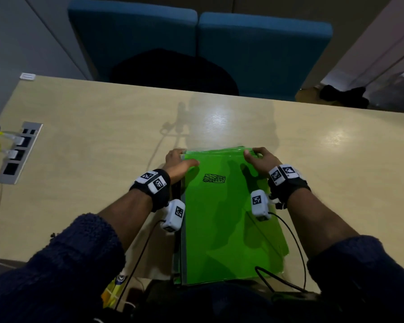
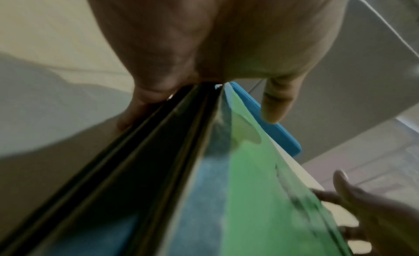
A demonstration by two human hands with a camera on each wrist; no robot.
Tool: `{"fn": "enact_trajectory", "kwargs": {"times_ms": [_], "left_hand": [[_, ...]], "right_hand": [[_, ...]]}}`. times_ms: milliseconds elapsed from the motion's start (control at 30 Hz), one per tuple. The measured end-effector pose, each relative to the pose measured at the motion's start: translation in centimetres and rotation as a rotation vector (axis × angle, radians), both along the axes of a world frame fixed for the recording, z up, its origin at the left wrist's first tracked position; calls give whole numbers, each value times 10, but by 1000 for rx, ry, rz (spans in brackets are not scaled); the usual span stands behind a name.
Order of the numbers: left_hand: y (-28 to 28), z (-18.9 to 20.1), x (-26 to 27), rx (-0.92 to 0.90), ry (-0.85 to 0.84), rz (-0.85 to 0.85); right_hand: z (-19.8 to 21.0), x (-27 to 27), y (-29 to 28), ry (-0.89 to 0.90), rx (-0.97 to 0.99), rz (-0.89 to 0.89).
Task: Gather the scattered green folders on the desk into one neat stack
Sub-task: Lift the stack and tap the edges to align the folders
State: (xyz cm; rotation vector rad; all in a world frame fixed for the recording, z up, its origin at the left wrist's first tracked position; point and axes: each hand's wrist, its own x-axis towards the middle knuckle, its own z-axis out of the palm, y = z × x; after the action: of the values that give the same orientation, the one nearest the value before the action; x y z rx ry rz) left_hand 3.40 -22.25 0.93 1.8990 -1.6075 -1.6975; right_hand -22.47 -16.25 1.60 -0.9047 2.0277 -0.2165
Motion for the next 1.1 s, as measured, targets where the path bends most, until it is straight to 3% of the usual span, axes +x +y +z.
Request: {"fn": "enact_trajectory", "kwargs": {"times_ms": [67,133,267,300,433,567,700,933,1000,1100], "left_hand": [[2,2,-4,43,142,111],[6,6,-12,62,180,190],[10,5,-5,97,-141,197],[13,4,2,166,-150,186],[36,4,9,349,-38,140],[45,3,5,274,-76,248],[46,0,14,314,-13,262],[54,1,19,404,243,269],[53,-2,17,341,251,269],[50,8,16,183,284,265]], "right_hand": [[1,-3,9,-82,-90,-88],[-4,-9,22,-165,-123,-176],[-19,-11,47,58,6,-247],[-24,-9,53,82,53,-240],[-49,-4,62,-46,48,-238],[-37,6,60,-148,20,-366],[-34,2,69,-275,10,-364],[-44,5,84,-610,-267,-628],[-38,5,85,-585,-236,-605],[-19,5,84,-391,-296,-551]]}}
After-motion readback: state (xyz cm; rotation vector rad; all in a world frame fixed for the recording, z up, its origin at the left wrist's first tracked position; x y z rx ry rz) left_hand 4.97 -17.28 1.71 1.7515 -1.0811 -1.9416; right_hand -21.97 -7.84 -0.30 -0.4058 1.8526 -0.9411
